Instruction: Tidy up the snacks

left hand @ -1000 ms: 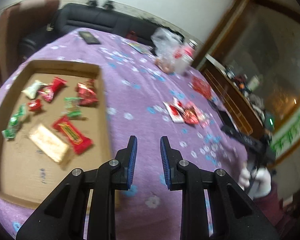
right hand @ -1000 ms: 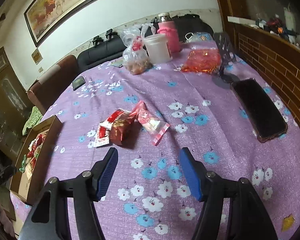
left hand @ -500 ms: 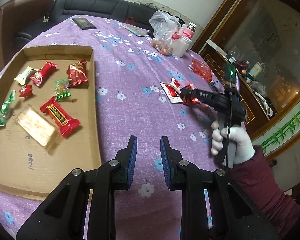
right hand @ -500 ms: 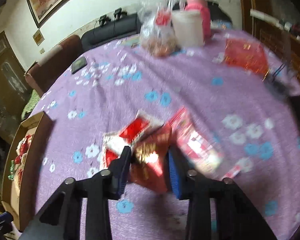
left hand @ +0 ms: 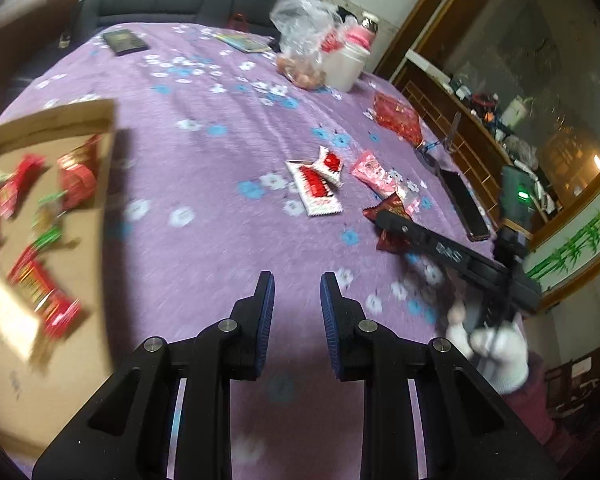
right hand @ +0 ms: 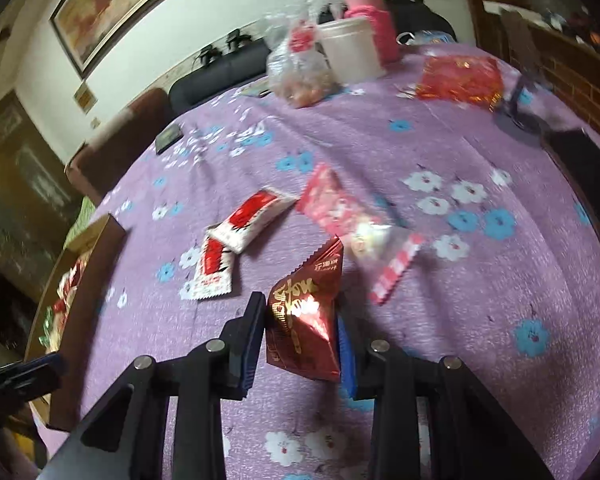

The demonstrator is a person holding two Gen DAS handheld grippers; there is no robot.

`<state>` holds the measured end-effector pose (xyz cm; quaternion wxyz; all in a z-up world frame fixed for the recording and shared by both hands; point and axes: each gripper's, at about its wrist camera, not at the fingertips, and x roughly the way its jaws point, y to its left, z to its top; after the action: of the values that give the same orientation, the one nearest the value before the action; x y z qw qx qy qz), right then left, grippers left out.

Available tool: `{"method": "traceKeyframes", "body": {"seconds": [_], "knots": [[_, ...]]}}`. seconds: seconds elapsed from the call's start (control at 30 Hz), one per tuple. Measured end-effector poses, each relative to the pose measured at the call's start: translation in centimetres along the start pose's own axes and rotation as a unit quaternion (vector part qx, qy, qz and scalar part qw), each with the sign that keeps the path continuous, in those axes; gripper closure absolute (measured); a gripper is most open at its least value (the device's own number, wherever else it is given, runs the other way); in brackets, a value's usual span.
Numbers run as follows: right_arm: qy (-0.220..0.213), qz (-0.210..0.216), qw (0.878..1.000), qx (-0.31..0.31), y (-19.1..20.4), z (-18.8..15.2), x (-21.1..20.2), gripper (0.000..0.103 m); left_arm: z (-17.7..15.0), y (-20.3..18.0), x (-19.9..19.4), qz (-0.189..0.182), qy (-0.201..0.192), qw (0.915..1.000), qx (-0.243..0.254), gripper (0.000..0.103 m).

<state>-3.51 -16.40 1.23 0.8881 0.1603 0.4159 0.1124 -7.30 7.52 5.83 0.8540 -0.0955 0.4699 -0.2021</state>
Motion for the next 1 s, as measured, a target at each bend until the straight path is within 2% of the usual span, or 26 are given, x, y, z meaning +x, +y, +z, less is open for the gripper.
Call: {"method": "traceKeyframes", "body": {"seconds": [0.13, 0.23, 0.37, 0.53, 0.67, 0.83, 0.9, 0.97, 1.0], "knots": [[0.003, 0.008, 1.0, 0.005, -0.3, 0.2, 0.1, 0.067, 2.6, -1.4, 4.1, -0.015, 0.012, 0.9998, 0.0, 0.082], [0.007, 0.014, 1.0, 0.009, -0.5, 0.2, 0.1, 0.066, 4.5, -2.4, 6.4, -0.023, 0.001, 0.9997, 0.006, 0.082], [0.01, 0.016, 1.0, 0.012, -0.5, 0.3, 0.2, 0.066, 6.3, -3.8, 8.5, 0.001, -0.023, 0.9991, 0.035, 0.082], [0.01, 0.015, 1.0, 0.013, -0.5, 0.3, 0.3, 0.066, 7.0, -4.4, 11.7, 0.041, -0.004, 0.9974, 0.059, 0.082], [0.011, 0.017, 1.0, 0.019, -0.6, 0.3, 0.3, 0.066, 6.8, -4.8, 12.3, 0.077, -0.019, 0.9933, 0.083, 0.076], [0.01, 0.016, 1.0, 0.019, -0.6, 0.3, 0.4, 0.066, 6.6, -4.2, 12.3, 0.086, -0.021, 0.9936, 0.071, 0.075], [0.01, 0.016, 1.0, 0.019, -0.6, 0.3, 0.3, 0.066, 6.5, -3.8, 11.9, 0.078, -0.026, 0.9947, 0.061, 0.075], [0.01, 0.015, 1.0, 0.018, -0.6, 0.3, 0.4, 0.066, 6.5, -3.7, 12.1, 0.091, -0.025, 0.9937, 0.06, 0.07], [0.01, 0.014, 1.0, 0.017, -0.5, 0.3, 0.4, 0.066, 6.6, -3.7, 12.3, 0.105, -0.023, 0.9924, 0.061, 0.057]]}}
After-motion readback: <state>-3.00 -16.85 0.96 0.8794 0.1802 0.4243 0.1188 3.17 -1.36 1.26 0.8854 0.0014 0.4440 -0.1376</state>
